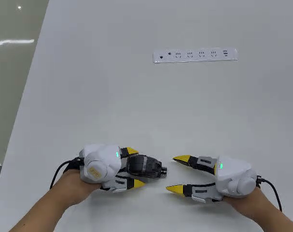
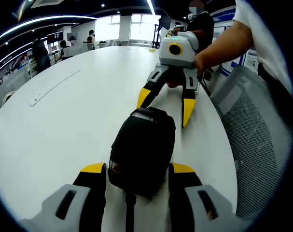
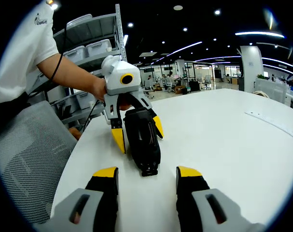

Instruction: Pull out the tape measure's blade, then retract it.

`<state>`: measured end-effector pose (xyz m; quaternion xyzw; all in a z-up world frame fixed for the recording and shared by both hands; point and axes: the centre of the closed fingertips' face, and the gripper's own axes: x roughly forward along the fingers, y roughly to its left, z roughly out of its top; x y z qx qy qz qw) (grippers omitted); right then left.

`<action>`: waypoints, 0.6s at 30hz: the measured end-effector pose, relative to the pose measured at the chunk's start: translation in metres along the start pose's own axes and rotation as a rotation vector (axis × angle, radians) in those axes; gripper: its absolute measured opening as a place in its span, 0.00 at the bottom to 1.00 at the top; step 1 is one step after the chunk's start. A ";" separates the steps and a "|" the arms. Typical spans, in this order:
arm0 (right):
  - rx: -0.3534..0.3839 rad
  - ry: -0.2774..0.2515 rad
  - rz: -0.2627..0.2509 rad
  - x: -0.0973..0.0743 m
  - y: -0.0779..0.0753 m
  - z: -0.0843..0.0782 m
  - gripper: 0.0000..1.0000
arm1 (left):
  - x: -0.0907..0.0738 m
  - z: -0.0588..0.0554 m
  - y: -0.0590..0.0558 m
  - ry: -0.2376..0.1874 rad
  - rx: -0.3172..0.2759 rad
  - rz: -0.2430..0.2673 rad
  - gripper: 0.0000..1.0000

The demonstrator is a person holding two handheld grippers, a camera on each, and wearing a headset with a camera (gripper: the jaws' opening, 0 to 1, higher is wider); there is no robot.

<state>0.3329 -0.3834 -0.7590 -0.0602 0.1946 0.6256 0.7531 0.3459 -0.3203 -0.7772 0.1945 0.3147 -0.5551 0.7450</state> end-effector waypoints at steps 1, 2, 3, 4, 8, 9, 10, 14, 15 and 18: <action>0.000 -0.001 0.001 0.000 0.000 0.000 0.48 | 0.000 0.000 0.000 -0.001 0.000 -0.001 0.49; -0.001 -0.001 0.002 0.000 0.001 0.001 0.47 | 0.000 0.000 0.000 -0.001 -0.002 -0.002 0.48; -0.002 -0.001 0.005 0.001 0.001 0.001 0.46 | 0.001 0.000 -0.001 -0.003 -0.006 -0.004 0.49; -0.001 -0.001 0.004 0.000 0.001 0.001 0.46 | 0.001 0.001 -0.001 -0.005 -0.008 -0.005 0.48; 0.001 0.000 0.003 0.000 0.000 0.001 0.46 | 0.001 0.003 -0.001 -0.010 -0.003 -0.008 0.41; 0.002 0.001 0.003 0.000 0.000 0.000 0.46 | 0.002 0.003 -0.002 -0.011 -0.002 -0.010 0.40; 0.003 0.001 0.003 0.000 0.000 -0.001 0.46 | 0.002 0.004 -0.002 -0.010 -0.001 -0.008 0.41; 0.005 0.002 0.002 0.000 0.000 -0.001 0.46 | 0.003 0.003 -0.001 -0.007 -0.002 -0.007 0.40; 0.004 0.001 0.003 0.000 0.000 -0.001 0.46 | 0.002 0.003 -0.001 -0.006 0.000 -0.005 0.40; 0.005 0.001 0.001 0.001 0.000 -0.001 0.45 | 0.003 0.003 0.000 -0.003 -0.002 -0.002 0.38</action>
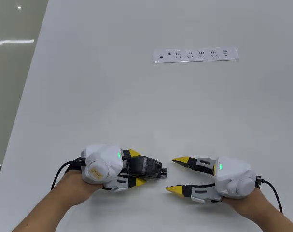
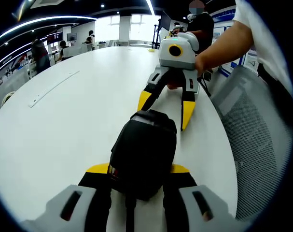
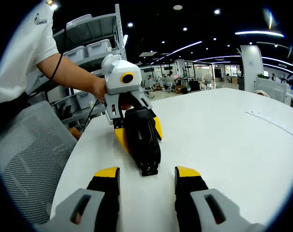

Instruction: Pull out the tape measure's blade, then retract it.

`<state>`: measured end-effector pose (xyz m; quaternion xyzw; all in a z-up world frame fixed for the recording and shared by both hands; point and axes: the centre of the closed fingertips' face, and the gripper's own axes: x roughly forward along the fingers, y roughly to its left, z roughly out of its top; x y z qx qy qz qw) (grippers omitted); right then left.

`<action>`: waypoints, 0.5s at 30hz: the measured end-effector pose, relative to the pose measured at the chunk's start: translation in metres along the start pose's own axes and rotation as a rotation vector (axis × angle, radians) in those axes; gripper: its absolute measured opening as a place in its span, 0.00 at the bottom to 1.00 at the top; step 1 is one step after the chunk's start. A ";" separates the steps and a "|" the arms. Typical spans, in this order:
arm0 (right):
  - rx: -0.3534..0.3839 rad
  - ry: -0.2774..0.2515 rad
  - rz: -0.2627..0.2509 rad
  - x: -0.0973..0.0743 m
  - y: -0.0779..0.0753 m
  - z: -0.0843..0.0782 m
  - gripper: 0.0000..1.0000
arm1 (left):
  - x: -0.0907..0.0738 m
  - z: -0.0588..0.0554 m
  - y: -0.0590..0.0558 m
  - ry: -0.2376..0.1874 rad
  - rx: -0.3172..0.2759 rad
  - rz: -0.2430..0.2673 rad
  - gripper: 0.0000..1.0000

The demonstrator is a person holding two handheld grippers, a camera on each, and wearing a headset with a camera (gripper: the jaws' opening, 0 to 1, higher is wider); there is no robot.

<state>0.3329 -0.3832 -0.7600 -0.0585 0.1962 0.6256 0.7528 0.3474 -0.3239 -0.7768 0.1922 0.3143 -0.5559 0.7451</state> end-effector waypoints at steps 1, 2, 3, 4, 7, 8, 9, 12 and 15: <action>0.000 -0.001 0.000 0.000 0.000 0.000 0.45 | 0.000 0.000 0.001 0.000 -0.001 0.002 0.37; -0.001 -0.001 0.000 0.000 0.000 0.000 0.45 | 0.000 0.000 0.001 0.001 -0.004 0.001 0.36; -0.002 -0.002 0.000 0.000 0.000 0.000 0.45 | 0.000 0.000 0.001 0.001 -0.004 -0.002 0.37; -0.002 -0.001 -0.001 0.000 0.000 0.001 0.45 | 0.000 0.000 0.001 0.001 -0.003 -0.002 0.37; -0.003 0.002 0.001 0.000 0.000 0.000 0.44 | 0.000 0.000 0.001 -0.002 -0.003 -0.004 0.36; -0.003 0.003 0.001 0.000 0.000 0.000 0.44 | 0.000 0.000 0.001 -0.002 -0.003 -0.004 0.36; -0.003 0.003 0.001 0.000 0.000 -0.001 0.44 | 0.000 0.000 0.001 -0.002 -0.001 -0.003 0.36; -0.003 0.006 0.002 0.000 0.000 -0.002 0.44 | 0.001 0.000 0.001 -0.001 0.006 -0.004 0.36; 0.002 0.003 0.005 0.001 -0.001 -0.002 0.44 | 0.001 -0.001 0.001 -0.004 0.001 -0.006 0.36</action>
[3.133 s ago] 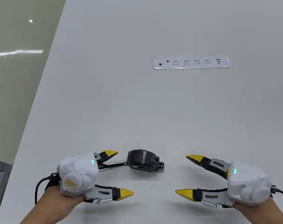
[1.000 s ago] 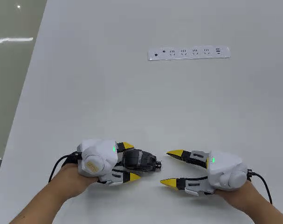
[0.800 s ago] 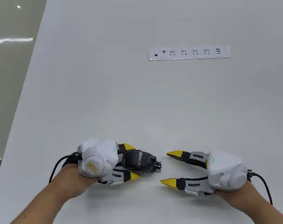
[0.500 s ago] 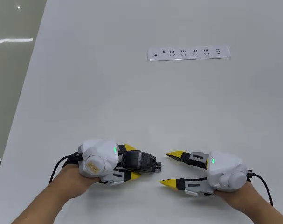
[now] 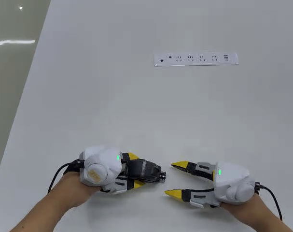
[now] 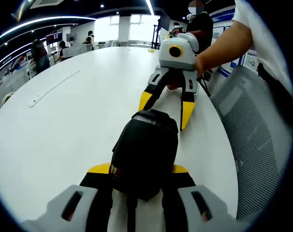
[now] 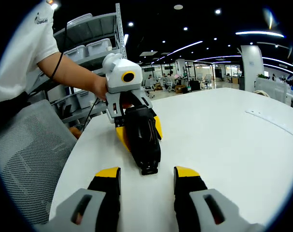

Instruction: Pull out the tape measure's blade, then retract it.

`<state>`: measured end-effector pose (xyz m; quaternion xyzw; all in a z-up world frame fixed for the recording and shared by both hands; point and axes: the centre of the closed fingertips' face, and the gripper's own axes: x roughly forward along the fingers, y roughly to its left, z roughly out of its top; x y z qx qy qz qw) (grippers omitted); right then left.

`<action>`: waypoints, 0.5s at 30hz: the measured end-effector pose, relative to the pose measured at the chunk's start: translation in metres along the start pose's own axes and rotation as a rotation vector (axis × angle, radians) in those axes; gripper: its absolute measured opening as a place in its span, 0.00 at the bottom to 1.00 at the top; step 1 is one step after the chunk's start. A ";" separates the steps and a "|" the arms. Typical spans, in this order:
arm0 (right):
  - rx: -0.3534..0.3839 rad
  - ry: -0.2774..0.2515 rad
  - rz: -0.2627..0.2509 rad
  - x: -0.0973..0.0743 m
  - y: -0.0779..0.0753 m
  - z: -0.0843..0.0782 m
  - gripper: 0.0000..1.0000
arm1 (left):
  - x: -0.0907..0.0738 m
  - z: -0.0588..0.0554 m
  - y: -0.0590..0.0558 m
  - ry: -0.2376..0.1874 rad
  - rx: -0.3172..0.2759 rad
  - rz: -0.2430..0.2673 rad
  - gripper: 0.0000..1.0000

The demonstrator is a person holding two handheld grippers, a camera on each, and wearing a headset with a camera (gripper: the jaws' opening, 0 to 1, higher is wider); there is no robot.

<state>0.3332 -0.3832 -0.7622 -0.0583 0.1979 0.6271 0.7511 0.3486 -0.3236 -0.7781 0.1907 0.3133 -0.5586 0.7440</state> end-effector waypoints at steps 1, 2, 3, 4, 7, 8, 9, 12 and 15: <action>0.001 -0.001 0.000 0.000 0.000 0.000 0.44 | 0.000 0.000 0.000 0.000 -0.003 -0.001 0.36; -0.006 0.001 -0.003 0.000 -0.001 0.000 0.44 | 0.001 0.000 0.000 0.001 -0.013 -0.003 0.36; -0.007 0.001 -0.002 0.001 -0.001 0.000 0.44 | 0.001 -0.001 0.000 0.001 -0.018 -0.004 0.36; -0.006 -0.002 -0.001 0.001 -0.001 0.000 0.43 | 0.001 -0.001 0.000 0.000 -0.021 -0.005 0.36; -0.012 0.001 0.001 0.002 -0.001 -0.001 0.42 | 0.001 -0.001 0.000 -0.001 -0.025 -0.006 0.36; -0.013 0.005 0.002 0.003 -0.001 -0.002 0.42 | 0.001 -0.001 0.000 -0.002 -0.025 -0.006 0.36; -0.019 0.013 0.001 0.004 -0.002 -0.004 0.43 | 0.001 -0.001 -0.001 -0.002 -0.023 -0.005 0.36; -0.022 0.014 0.004 0.005 -0.003 -0.005 0.41 | 0.001 -0.001 0.000 -0.001 -0.020 -0.002 0.36; -0.027 0.014 0.006 0.006 -0.004 -0.006 0.40 | 0.001 -0.001 0.000 0.001 -0.028 0.001 0.36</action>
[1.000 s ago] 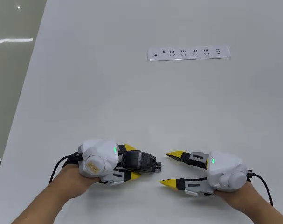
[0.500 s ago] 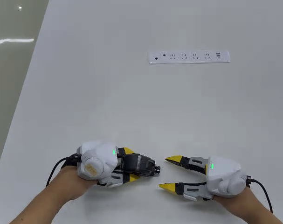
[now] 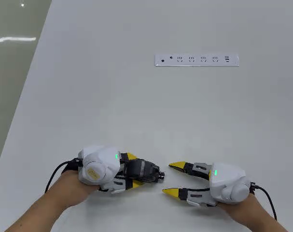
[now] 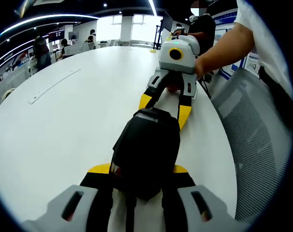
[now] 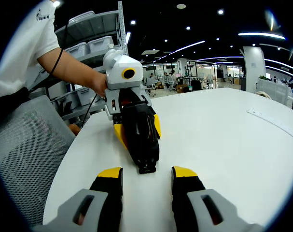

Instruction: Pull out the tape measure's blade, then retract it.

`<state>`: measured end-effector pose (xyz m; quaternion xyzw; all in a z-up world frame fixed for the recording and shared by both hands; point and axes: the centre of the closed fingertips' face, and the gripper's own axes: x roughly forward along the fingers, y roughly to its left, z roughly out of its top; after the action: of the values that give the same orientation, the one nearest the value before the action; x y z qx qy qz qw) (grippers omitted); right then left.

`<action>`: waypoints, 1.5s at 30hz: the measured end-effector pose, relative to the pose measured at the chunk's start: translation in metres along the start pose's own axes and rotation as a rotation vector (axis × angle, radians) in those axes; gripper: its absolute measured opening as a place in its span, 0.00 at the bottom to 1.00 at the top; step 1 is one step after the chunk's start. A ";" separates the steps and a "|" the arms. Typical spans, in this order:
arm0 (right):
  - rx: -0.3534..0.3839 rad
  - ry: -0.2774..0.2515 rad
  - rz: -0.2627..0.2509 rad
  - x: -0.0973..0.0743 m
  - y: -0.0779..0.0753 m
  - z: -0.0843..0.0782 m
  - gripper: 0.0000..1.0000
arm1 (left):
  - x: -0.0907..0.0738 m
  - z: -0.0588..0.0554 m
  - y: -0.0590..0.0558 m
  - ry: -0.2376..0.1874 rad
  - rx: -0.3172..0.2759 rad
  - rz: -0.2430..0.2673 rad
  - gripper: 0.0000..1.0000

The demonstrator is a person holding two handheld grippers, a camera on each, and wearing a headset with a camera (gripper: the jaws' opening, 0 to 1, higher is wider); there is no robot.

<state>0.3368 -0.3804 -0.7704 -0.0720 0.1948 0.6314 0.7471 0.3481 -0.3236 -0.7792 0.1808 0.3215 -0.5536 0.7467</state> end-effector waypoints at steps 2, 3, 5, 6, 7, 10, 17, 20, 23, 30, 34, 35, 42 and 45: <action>0.014 -0.015 0.002 0.001 -0.001 0.002 0.39 | 0.000 0.000 0.000 0.000 -0.001 0.002 0.36; 0.015 -0.018 0.002 0.001 -0.001 0.003 0.39 | 0.000 0.000 0.000 -0.001 -0.002 0.002 0.36; 0.009 -0.011 0.001 0.001 -0.002 0.001 0.37 | 0.000 0.000 0.000 -0.001 -0.009 0.005 0.36; 0.013 -0.013 0.004 0.002 -0.002 0.002 0.37 | 0.000 0.000 0.001 -0.004 -0.014 0.007 0.36; 0.014 -0.013 0.006 0.002 -0.002 0.001 0.37 | 0.000 0.000 0.001 -0.006 -0.015 0.008 0.36; 0.010 -0.010 0.009 0.003 -0.003 0.000 0.36 | 0.000 0.000 0.001 -0.007 -0.014 0.009 0.36; 0.003 -0.001 0.021 0.005 -0.003 -0.001 0.33 | 0.000 -0.001 0.001 -0.005 -0.005 0.009 0.35; -0.002 0.003 0.028 0.007 -0.003 -0.001 0.31 | 0.000 -0.001 0.001 -0.005 -0.005 0.010 0.35; -0.007 0.005 0.034 0.008 -0.002 -0.001 0.30 | 0.000 -0.002 0.001 -0.004 -0.004 0.011 0.35; -0.008 0.006 0.045 0.011 -0.001 -0.001 0.27 | 0.000 -0.002 0.001 0.000 0.001 0.013 0.35; -0.016 0.006 0.046 0.013 -0.001 -0.001 0.25 | 0.000 -0.002 0.001 -0.001 0.003 0.012 0.35; -0.017 0.006 0.048 0.014 -0.001 -0.001 0.25 | 0.000 -0.002 0.001 -0.001 0.002 0.011 0.35; -0.039 0.004 0.070 0.018 0.002 0.000 0.22 | 0.000 -0.002 0.001 0.000 0.012 0.009 0.35; -0.044 0.004 0.072 0.018 0.001 -0.001 0.16 | 0.000 -0.002 0.001 -0.001 0.011 0.007 0.35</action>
<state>0.3377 -0.3641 -0.7777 -0.0827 0.1848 0.6617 0.7219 0.3484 -0.3222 -0.7808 0.1859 0.3175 -0.5527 0.7478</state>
